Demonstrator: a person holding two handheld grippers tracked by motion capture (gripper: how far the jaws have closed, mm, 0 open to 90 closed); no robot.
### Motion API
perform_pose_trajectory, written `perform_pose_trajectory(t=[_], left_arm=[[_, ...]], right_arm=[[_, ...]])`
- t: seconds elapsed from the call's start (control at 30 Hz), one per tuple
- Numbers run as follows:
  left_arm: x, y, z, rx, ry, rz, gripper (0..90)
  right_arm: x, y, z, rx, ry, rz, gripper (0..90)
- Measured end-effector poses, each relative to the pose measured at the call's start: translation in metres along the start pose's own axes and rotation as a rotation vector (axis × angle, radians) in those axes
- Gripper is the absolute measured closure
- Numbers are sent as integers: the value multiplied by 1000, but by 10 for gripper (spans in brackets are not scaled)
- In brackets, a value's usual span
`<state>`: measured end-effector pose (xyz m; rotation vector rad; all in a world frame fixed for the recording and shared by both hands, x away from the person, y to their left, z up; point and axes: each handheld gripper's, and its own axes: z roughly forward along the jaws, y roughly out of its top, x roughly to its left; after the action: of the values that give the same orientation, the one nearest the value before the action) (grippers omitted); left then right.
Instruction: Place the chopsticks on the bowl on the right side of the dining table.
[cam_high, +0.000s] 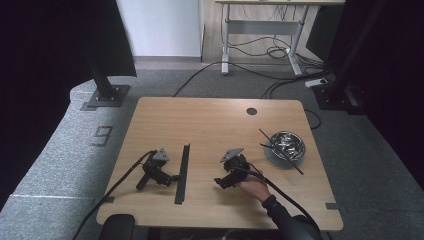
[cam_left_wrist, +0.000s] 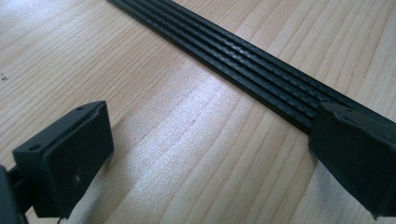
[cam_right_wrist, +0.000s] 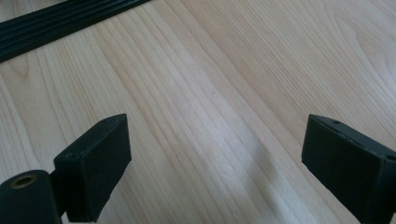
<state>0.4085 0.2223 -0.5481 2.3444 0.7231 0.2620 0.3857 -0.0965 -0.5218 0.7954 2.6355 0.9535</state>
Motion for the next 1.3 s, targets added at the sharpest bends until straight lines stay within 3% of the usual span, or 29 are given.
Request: perform_pose_trajectory(t=[0.57, 0.77, 1.07, 1.3], left_arm=[[0, 0, 0, 0, 0, 1, 0], [0, 0, 0, 1, -1, 1, 0], [0, 0, 0, 1, -1, 0, 0], [0, 0, 0, 1, -1, 1, 0]], right_arm=[[21, 35, 29, 26, 15, -55, 81], [26, 46, 36, 16, 29, -52, 80], [37, 66, 48, 1, 10, -69, 81], [43, 75, 59, -9, 10, -51, 78]])
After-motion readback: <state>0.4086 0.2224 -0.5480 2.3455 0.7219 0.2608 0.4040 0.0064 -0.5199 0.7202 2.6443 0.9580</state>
